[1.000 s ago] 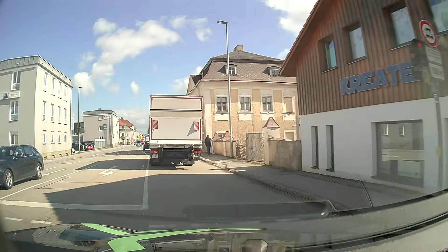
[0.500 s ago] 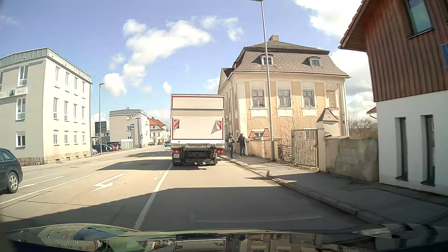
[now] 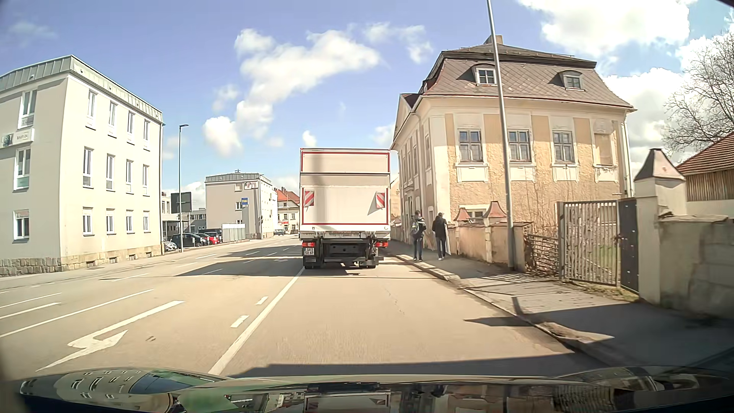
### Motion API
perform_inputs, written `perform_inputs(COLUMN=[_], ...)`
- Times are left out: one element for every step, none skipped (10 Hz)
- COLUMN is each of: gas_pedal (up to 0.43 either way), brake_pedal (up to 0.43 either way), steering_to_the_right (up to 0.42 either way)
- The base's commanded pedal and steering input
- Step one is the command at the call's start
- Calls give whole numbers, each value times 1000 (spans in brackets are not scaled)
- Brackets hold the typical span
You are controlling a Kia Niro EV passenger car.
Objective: Follow the waypoints while adhering to traffic rules and regulations
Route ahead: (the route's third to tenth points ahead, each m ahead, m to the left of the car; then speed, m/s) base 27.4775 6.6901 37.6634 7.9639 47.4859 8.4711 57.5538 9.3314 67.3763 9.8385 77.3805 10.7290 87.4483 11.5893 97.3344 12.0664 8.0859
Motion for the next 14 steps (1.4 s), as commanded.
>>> perform_inputs(gas_pedal=[98,98,98,98,87,87,87,87,87,59,47,47,59,87], brake_pedal=[0,0,0,0,0,0,0,0,0,0,0,0,0,0], steering_to_the_right=[-53,-51,-49,-45,-37,-32,-28,-25,-19,-16,-14,-10,-9,-8])
